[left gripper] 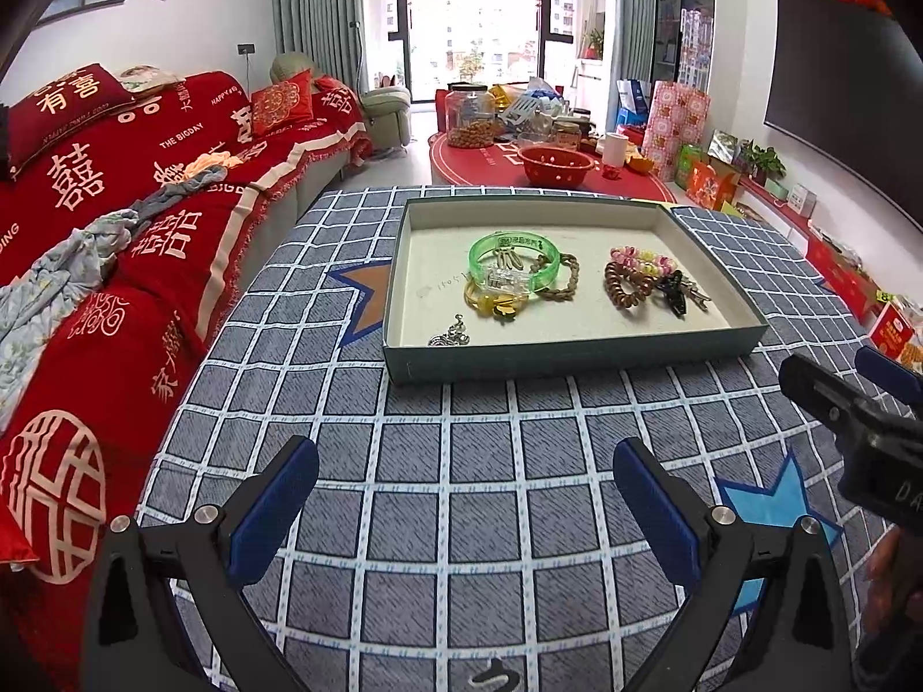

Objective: Organize jewelry

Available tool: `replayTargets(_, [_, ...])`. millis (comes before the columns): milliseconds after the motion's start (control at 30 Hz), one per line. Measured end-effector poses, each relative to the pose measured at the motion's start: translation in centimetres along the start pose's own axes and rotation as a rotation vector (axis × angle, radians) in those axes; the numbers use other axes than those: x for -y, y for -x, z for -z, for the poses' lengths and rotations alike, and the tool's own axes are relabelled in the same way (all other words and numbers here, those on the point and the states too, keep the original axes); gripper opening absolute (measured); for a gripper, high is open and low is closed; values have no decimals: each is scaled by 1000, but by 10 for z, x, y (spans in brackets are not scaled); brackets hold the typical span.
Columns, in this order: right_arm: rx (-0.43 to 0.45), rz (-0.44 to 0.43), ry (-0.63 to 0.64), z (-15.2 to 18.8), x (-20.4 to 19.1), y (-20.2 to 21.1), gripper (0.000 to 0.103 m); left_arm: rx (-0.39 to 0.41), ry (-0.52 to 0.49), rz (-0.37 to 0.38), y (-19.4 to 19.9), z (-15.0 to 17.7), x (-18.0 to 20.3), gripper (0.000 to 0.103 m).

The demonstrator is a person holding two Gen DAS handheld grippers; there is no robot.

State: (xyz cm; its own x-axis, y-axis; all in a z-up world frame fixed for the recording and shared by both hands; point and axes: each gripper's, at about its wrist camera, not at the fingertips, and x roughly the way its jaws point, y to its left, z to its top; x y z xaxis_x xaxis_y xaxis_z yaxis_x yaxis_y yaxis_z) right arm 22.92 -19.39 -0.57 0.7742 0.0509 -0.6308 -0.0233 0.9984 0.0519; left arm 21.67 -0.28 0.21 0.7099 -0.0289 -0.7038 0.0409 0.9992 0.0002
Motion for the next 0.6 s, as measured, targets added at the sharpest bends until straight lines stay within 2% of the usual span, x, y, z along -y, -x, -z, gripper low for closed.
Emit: replayTargets(600, [62,3,-19,22,0,39,103,63,-13,6,32,18,6,103])
